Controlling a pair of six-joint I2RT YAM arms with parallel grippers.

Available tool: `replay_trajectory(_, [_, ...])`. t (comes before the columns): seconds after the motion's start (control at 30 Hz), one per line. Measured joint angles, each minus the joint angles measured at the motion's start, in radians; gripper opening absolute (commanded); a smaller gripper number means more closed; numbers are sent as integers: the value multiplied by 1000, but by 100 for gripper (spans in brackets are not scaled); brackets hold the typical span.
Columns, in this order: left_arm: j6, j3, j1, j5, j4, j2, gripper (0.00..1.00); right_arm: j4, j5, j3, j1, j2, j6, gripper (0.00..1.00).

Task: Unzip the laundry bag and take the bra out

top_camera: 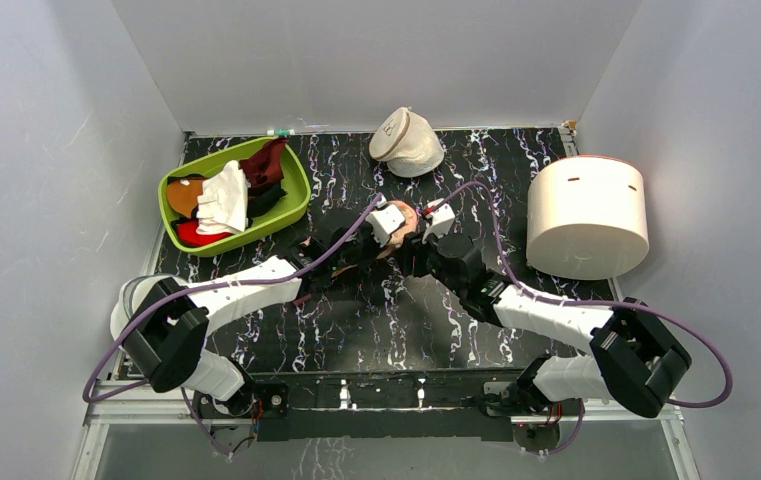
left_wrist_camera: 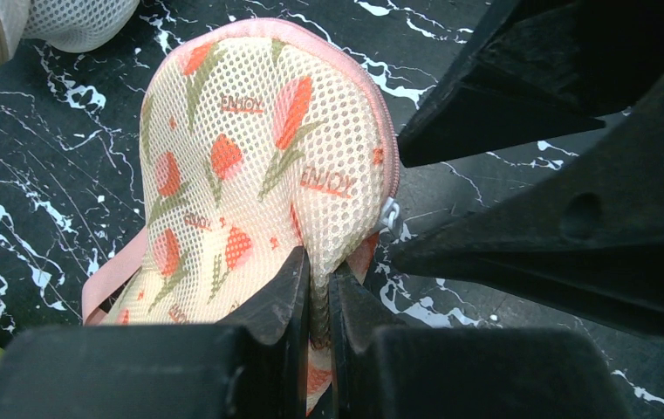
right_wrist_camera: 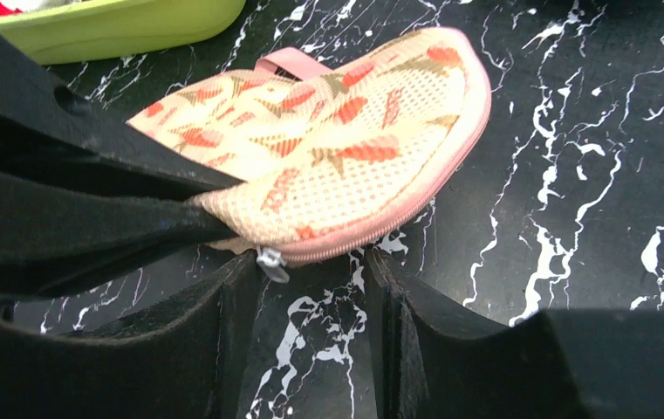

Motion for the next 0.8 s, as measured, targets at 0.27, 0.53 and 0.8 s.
replay_trajectory(0.27, [-19,25,6,19,-29,0,0,28,90,26,29,40,1,47])
replay_trajectory(0.53, [-24,37,10,34,-32,4,0,2,176,43,57,42,16,38])
replay_trajectory(0.8, [-24,50,10,41,-31,11,0,-13,180,43,57,24,15,33])
